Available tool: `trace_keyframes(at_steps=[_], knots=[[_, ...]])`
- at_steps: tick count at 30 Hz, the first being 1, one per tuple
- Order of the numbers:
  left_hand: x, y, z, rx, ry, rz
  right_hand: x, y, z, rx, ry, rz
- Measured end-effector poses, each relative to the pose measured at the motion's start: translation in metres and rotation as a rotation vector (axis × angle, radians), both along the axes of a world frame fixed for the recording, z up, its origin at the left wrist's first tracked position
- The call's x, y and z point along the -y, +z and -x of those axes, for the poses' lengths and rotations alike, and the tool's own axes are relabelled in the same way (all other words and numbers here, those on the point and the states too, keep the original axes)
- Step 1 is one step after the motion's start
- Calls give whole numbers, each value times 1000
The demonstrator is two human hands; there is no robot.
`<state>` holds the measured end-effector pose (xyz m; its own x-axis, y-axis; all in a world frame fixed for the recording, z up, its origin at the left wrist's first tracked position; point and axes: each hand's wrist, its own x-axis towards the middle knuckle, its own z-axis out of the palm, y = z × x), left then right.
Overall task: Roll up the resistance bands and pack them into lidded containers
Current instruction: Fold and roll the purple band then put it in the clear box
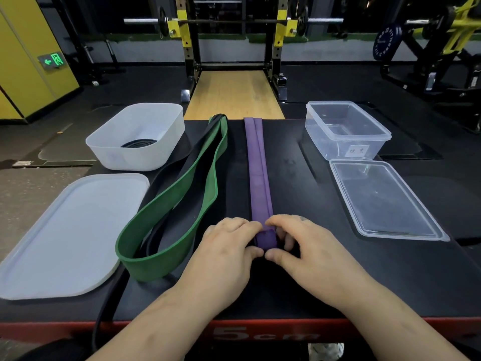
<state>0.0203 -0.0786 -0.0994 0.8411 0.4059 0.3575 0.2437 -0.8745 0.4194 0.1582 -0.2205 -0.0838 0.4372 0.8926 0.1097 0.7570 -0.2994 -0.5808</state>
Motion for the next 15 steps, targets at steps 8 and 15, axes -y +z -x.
trace_keyframes(at_steps=[8, 15], knots=[[2, -1, 0, 28, -26, 32, -2, 4, 2, 5, 5, -28], [19, 0, 17, -90, 19, 74, 18, 1, 16, 18, -48, -13]])
